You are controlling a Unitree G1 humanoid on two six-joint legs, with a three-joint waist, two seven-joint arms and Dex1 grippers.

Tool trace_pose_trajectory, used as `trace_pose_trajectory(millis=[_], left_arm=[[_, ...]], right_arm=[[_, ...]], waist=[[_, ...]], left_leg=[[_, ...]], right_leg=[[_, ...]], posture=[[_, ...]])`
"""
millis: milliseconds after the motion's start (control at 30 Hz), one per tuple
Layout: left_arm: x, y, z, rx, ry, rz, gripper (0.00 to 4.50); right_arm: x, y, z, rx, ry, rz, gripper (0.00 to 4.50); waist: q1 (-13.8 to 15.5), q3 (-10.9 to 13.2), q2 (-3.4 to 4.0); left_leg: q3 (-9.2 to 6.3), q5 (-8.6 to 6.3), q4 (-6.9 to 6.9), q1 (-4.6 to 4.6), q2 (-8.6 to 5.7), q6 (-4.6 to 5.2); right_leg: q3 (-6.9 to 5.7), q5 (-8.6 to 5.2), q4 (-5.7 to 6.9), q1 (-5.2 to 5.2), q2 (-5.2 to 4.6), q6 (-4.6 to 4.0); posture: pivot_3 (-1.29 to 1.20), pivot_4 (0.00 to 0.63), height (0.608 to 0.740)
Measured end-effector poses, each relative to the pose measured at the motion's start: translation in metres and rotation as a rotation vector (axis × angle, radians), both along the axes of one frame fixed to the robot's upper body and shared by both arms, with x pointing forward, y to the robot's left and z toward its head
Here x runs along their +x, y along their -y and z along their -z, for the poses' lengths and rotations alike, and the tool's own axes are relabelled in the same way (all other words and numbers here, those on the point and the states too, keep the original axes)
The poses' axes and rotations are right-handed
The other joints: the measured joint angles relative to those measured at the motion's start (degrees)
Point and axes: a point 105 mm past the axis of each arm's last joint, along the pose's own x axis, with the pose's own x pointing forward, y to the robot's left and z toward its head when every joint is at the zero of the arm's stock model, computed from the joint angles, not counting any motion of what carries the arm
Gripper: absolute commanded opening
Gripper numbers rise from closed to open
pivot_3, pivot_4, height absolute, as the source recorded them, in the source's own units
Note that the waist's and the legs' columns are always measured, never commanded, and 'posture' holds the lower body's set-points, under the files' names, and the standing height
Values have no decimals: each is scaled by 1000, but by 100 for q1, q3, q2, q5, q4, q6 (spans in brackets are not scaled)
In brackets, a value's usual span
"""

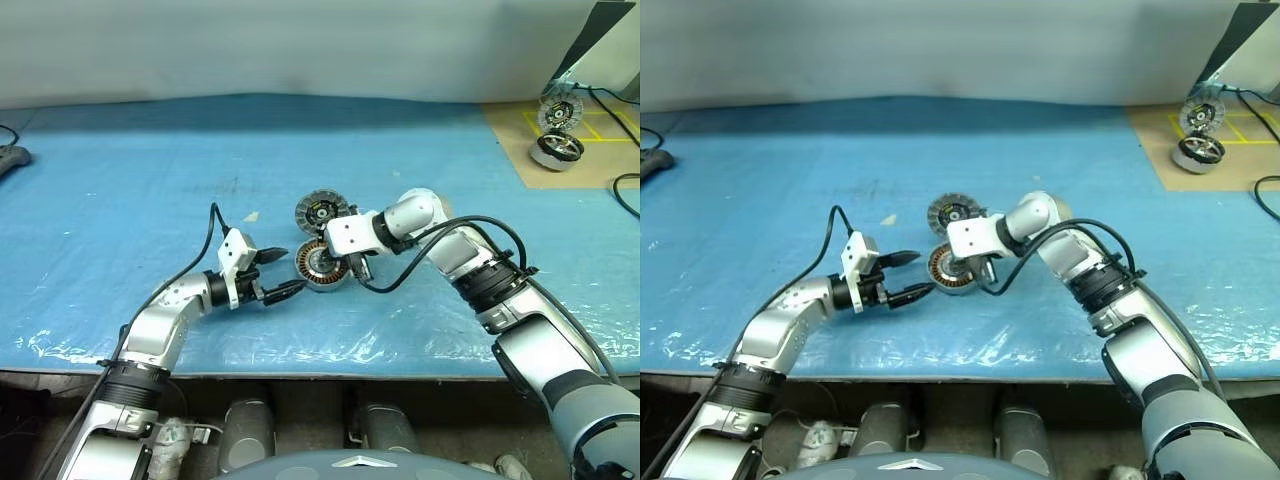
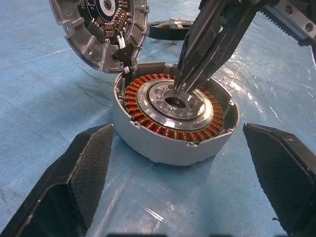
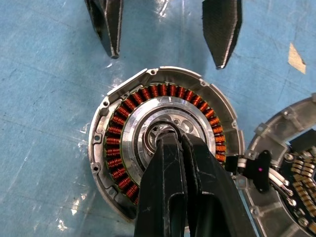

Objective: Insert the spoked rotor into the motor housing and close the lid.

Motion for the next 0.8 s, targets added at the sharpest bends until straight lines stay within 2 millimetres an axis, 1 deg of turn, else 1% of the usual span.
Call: trace_pose_trajectory(millis=[133, 267, 367, 800], left_arm=[[-1, 1, 0, -2, 3, 1, 4500], [-4, 2, -2, -6, 11, 1, 4500], [-5, 2, 1, -7, 3, -9, 4500], [-6, 2, 1, -9, 7, -22, 4500]], right_arm=[[4, -2, -5, -14, 23, -17, 15], [8, 2, 4, -54, 32, -21, 15], [7, 2, 3, -58, 35, -32, 15], [5, -1, 3, -146, 93, -142, 15]], waist=[[0, 0, 0], [0, 0, 0], [1, 0, 0], [-1, 0, 0]], left_leg=[[0, 0, 0, 0, 0, 0], [0, 0, 0, -1, 0, 1], [0, 1, -1, -1, 0, 1], [0, 2, 1, 1, 1, 3]], right_leg=[[0, 0, 1, 0, 0, 0], [0, 0, -1, 0, 0, 0], [0, 0, -1, 0, 0, 0], [0, 0, 1, 1, 0, 0]], posture=[[0, 150, 740], [0, 150, 740], [0, 150, 740], [0, 150, 740]])
